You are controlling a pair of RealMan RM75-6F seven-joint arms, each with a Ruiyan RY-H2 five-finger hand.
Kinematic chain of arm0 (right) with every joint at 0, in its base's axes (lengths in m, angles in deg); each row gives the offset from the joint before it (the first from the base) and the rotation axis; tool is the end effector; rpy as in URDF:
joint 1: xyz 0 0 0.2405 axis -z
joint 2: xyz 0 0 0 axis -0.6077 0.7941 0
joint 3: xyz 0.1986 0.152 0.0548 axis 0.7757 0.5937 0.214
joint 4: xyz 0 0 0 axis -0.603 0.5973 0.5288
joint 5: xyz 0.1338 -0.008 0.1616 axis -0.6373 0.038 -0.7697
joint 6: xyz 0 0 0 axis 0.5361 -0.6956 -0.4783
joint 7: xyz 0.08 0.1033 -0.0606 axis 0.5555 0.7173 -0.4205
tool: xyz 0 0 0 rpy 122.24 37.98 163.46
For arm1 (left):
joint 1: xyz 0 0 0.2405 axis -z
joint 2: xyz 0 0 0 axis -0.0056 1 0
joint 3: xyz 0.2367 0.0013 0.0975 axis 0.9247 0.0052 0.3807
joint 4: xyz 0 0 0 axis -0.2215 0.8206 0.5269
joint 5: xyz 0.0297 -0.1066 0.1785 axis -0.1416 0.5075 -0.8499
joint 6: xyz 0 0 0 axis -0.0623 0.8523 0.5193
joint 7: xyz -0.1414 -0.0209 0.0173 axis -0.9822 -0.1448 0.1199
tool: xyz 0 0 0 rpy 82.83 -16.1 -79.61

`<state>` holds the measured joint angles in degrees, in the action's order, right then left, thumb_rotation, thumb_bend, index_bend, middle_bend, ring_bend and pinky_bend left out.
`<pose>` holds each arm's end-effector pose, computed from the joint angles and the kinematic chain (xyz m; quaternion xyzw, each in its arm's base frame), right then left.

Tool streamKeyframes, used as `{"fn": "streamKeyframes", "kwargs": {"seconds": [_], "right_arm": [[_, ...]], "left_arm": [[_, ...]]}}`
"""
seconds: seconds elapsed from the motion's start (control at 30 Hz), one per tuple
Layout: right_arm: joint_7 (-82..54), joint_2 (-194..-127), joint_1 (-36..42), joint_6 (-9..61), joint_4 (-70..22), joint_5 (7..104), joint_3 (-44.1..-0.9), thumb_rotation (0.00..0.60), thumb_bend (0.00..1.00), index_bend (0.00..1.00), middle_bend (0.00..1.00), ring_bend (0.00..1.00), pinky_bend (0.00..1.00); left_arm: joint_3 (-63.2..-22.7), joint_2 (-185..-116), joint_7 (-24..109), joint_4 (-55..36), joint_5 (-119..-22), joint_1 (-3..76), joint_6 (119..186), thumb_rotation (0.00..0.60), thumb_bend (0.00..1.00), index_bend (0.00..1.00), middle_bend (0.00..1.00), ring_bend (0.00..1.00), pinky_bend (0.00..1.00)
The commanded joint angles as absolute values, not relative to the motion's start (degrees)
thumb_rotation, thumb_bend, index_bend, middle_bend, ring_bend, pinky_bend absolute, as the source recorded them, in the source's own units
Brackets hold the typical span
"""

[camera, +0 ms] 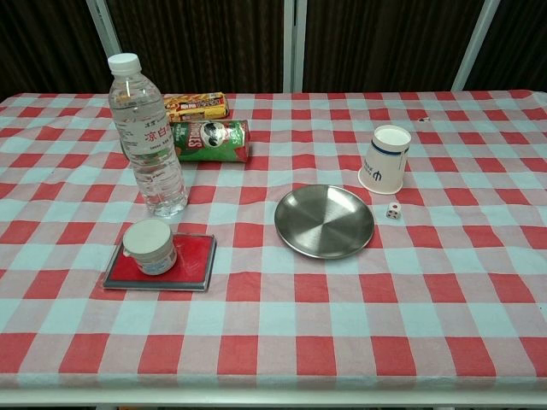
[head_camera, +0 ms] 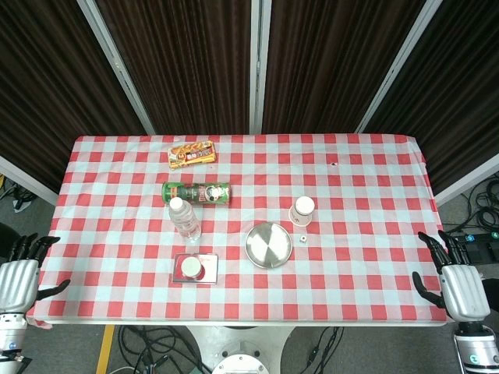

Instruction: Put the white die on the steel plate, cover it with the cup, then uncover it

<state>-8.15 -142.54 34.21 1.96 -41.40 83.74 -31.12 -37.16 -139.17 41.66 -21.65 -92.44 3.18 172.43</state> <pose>-0.3034 -0.1673 0.1540 0.5841 -0.4085 0.4423 0.5444 -0.3384 0.1686 0.1294 -0.5711 -0.4169 -0.3671 0.6044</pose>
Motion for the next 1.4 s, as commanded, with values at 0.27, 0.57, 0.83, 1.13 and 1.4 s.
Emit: {"fn": "streamKeyframes", "kwargs": {"seconds": [0.27,0.57,0.83,1.13,1.4], "right_arm": [[-8.78,-142.51,32.85,4.13,-42.09,84.03,-31.15,0.6,0.32,0.11,0.2,0.04,0.11],[-16.4,-142.54,23.51,19.18,-44.16,80.96,-28.98,0.6,0.32,0.21,0.58,0.53,0.59],[-26.1,-148.88,11.94,36.44,-42.17,71.23,-25.23,0.6,0.28,0.32,0.89,0.85,0.88],[-31.87,-160.6,4.62,42.47,-32.65,63.14,-23.22,0.6,0.28,0.38,0.94,0.9,0.92],[-34.63,-167.47,1.5,43.47,-26.54,59.58,-23.39,0.6,0.28,0.39,0.94,0.9,0.92]], "left_arm": [[-37.44,-139.39,41.85,-21.65,-92.39,3.58,172.26,0.6,0.07,0.2,0.19,0.1,0.08],[-37.27,-139.38,41.64,-21.73,-92.59,3.38,172.67,0.6,0.07,0.2,0.19,0.1,0.08],[-37.05,-139.35,41.42,-21.5,-92.13,2.99,172.6,0.6,0.07,0.2,0.19,0.1,0.08],[-37.13,-139.53,40.68,-20.53,-91.76,3.05,172.11,0.6,0.07,0.2,0.19,0.1,0.08],[-37.15,-140.09,39.65,-19.29,-91.68,3.21,171.65,0.6,0.07,0.2,0.19,0.1,0.08]]}}
